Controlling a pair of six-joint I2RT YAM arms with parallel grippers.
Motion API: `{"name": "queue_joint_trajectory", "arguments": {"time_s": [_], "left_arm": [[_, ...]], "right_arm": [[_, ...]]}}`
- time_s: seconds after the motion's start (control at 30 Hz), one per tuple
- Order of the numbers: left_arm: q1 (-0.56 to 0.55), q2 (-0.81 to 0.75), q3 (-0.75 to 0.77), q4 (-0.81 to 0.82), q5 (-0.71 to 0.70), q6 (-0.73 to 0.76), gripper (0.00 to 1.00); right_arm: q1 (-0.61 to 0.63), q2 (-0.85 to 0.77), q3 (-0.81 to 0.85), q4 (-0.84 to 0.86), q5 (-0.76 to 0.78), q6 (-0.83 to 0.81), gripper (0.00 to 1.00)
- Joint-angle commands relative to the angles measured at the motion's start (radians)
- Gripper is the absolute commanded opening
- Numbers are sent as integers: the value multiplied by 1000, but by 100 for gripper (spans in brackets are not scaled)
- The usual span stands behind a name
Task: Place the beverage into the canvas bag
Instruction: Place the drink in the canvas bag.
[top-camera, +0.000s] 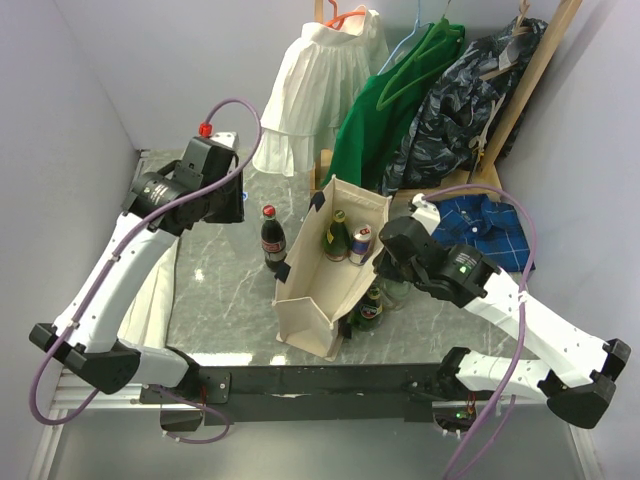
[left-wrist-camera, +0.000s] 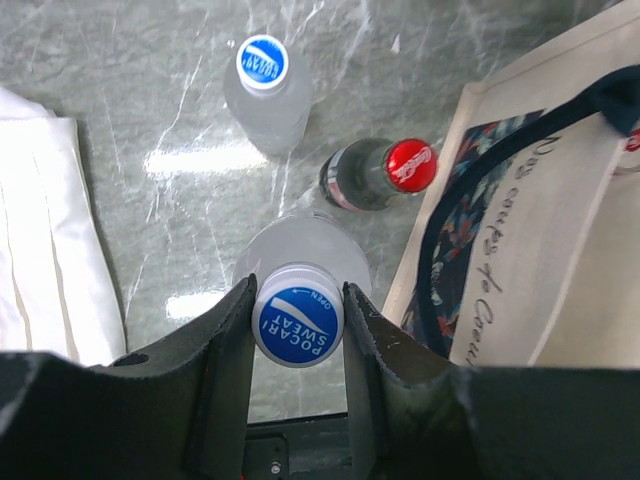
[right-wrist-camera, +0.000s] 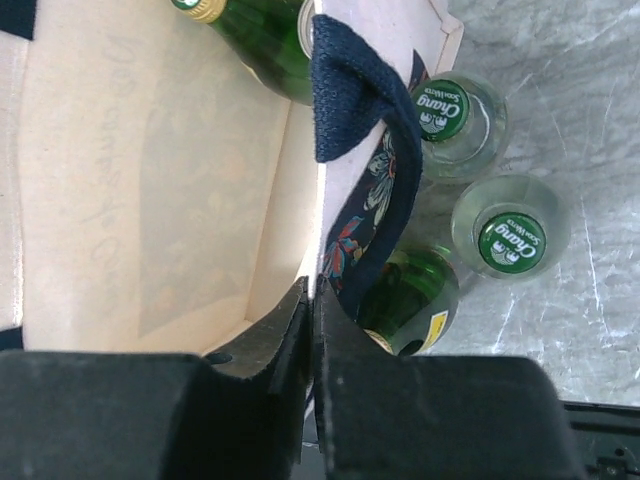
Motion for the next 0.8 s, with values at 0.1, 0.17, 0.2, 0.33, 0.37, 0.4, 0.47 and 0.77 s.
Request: {"name": "queue_joint_trajectory", "arguments": {"time_s": [0.1, 0.17, 0.2, 0.33, 0.37, 0.4, 0.47, 0.77], "left_arm": [[0, -66, 140, 93, 2, -6, 1], [-2, -72, 155, 99, 6, 2, 1], [0, -78, 160, 104, 11, 8, 1], [-8, -87, 180, 118, -11, 37, 1], [-13, -87, 192, 116, -27, 45, 1], [-17, -87, 198, 115, -35, 48, 1], [-25, -83, 218, 113, -49, 55, 1], [-82, -89, 287, 132, -74, 91, 1]], "right_arm": [[13, -20, -19, -50, 0, 12, 0], [13, -21, -23, -55, 8, 11, 0], [13, -22, -24, -58, 9, 11, 0], [13, -23, -37, -58, 14, 11, 0], [13, -25, -42, -58, 15, 9, 0], [13, -23, -47, -58, 18, 8, 0], [13, -26, -53, -55, 21, 8, 0], [13, -29, -57, -55, 41, 6, 0]]}}
